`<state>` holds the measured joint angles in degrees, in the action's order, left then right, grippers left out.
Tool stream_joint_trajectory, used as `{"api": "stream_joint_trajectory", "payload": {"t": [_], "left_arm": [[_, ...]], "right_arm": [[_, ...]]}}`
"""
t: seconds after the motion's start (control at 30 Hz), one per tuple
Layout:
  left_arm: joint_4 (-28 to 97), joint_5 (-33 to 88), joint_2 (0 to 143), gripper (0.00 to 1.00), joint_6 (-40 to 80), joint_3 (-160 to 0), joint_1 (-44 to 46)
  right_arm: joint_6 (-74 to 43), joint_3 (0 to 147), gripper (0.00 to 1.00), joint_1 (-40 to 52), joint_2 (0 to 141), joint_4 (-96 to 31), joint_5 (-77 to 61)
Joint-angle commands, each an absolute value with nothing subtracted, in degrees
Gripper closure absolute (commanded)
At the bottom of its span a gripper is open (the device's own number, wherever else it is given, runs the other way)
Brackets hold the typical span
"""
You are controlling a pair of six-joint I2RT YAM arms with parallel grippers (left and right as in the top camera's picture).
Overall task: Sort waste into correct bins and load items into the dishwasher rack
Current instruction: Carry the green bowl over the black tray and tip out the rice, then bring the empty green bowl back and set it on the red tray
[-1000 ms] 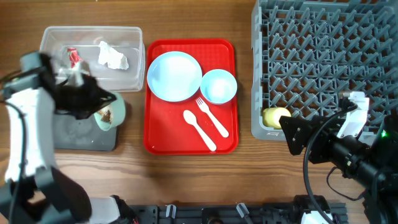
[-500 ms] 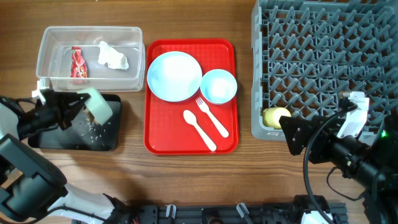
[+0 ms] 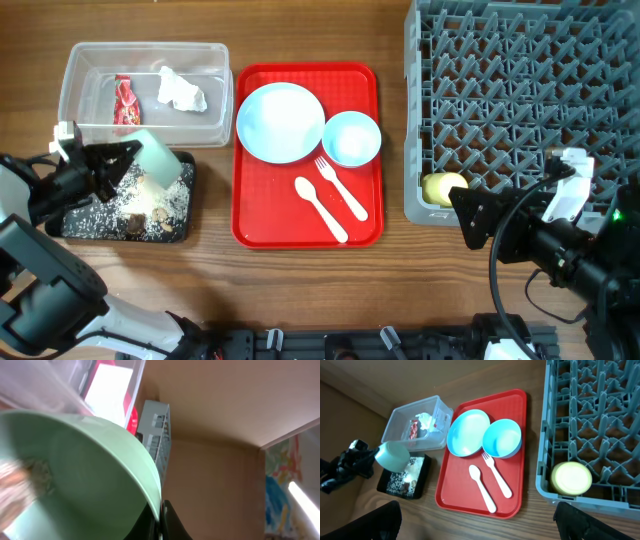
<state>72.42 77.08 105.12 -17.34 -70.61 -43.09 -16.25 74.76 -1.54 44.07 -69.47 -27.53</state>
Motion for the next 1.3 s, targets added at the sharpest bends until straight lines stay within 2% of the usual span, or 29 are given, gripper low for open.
{"api": "stream_joint_trajectory", "payload": {"t": [0.0,0.07,0.13,0.17,0.2,0.27,0.33,0.4,0.47,0.5,0.57,0.73,0.93,1.13,1.27], "left_arm": [[70.2,79.8,105.3,0.96,-15.7,-70.5,-43.4],[69.4,78.8,105.4,0.96,-10.1,-70.5,-43.4],[74.6,82.3,104.8,0.96,-15.2,-70.5,-43.2],[72.8,83.1,104.4,0.96,-19.4,-70.5,-43.3],[67.6,80.5,104.4,0.96,-17.5,-70.6,-43.5],[64.6,75.3,104.7,0.96,-1.7,-70.5,-44.1],[65.7,81.6,104.1,0.96,-9.8,-70.5,-44.0],[65.8,80.5,104.1,0.96,-4.4,-70.7,-44.2],[68.6,82.2,103.7,0.96,-7.8,-70.7,-44.0],[67.6,81.4,103.4,0.96,-9.3,-70.8,-43.7],[67.3,76.3,103.3,0.96,-4.1,-71.2,-43.7],[75.6,69.9,99.2,0.96,-9.2,-71.3,-40.1],[74.9,53.5,87.6,0.96,-1.9,-71.3,-28.2],[68.8,29.1,79.7,0.96,14.3,-71.3,-10.0],[64.3,11.3,80.1,0.96,23.8,-70.7,6.8]], "right_arm": [[-16.7,75.1,0.0,-1.3,44.1,-69.5,-26.8],[-16.7,75.1,0.0,-1.3,44.1,-69.4,-26.8],[-16.7,75.1,0.0,-1.3,44.1,-69.4,-26.8],[-16.7,75.1,0.0,-1.3,44.1,-69.5,-26.8],[-16.7,75.1,0.0,-1.3,44.1,-69.5,-26.8],[-16.7,75.1,0.0,-1.3,44.1,-69.5,-26.8],[-16.7,75.1,0.0,-1.3,44.1,-69.8,-26.8],[-16.7,75.1,0.0,-1.3,44.1,-69.6,-26.8],[-16.7,75.1,0.0,-1.3,44.1,-69.6,-26.8],[-16.7,75.1,0.0,-1.3,44.1,-69.6,-26.8],[-16.7,75.1,0.0,-1.3,44.1,-69.6,-26.8],[-16.7,75.1,0.0,-1.3,44.1,-69.7,-26.8],[-16.7,75.1,0.0,-1.3,44.1,-69.4,-26.8],[-16.7,75.1,0.0,-1.3,44.1,-69.4,-26.8],[-16.7,75.1,0.0,-1.3,44.1,-69.5,-26.8]]}}
